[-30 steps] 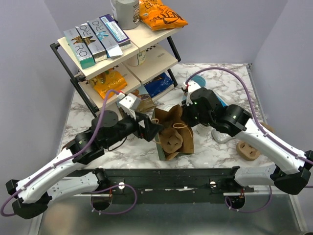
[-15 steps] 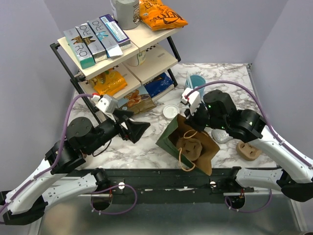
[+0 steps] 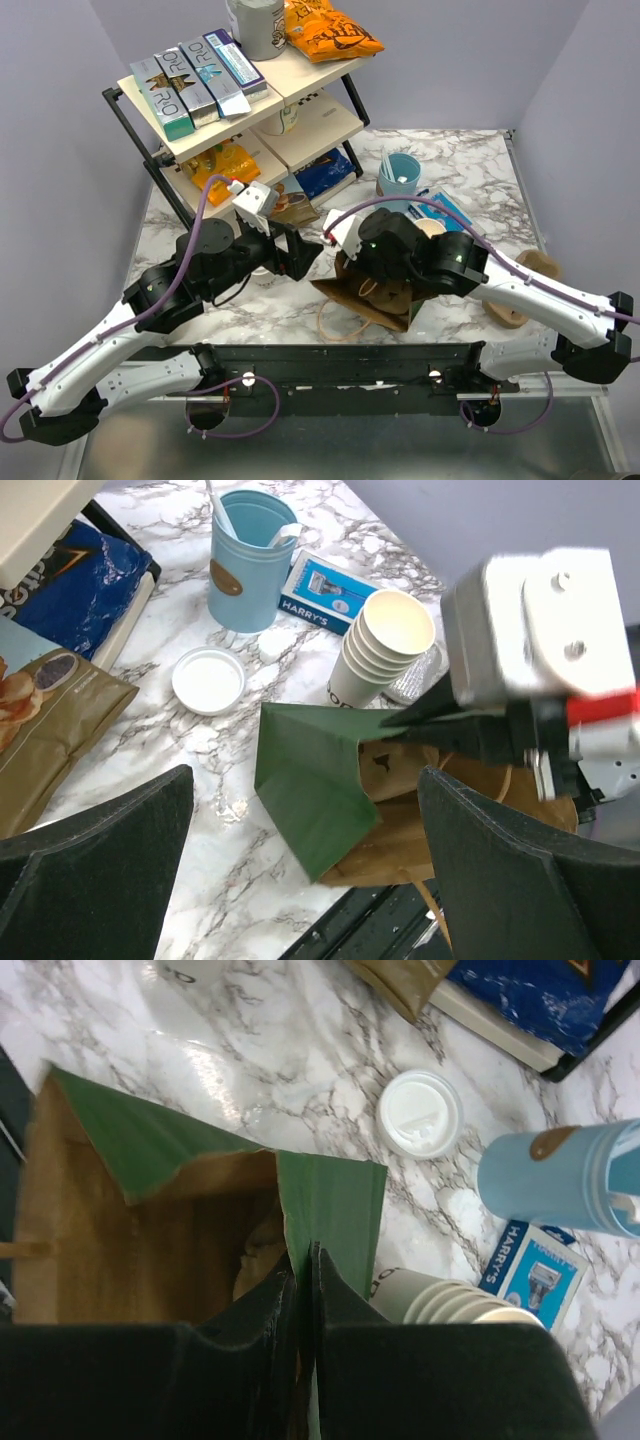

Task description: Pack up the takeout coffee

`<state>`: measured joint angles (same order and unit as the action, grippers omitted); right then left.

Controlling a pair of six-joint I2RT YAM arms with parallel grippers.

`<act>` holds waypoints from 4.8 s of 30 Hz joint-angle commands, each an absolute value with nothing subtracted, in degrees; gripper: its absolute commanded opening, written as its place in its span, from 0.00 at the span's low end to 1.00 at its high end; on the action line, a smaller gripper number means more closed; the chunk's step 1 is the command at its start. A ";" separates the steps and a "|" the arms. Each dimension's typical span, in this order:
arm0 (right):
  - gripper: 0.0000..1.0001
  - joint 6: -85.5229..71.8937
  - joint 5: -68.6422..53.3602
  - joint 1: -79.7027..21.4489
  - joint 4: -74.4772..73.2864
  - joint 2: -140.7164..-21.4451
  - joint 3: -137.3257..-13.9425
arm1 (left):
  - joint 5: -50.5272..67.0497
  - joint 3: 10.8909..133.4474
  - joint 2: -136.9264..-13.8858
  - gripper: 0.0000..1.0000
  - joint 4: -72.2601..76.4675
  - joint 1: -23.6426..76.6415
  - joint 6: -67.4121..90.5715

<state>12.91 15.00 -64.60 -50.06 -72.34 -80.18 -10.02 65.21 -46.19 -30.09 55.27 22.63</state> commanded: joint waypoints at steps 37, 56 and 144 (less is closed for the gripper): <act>0.18 5.01 24.27 -69.96 -37.44 -69.61 -79.80 | -9.41 69.52 -63.54 0.95 -39.56 55.72 22.86; 0.90 -3.41 27.41 -63.54 -40.16 -71.72 -84.28 | -24.07 77.43 -69.51 0.00 -50.88 56.69 33.21; 0.27 -46.41 22.06 -62.84 -52.64 -45.88 -51.15 | -41.93 43.42 -48.34 0.08 -26.72 77.34 39.64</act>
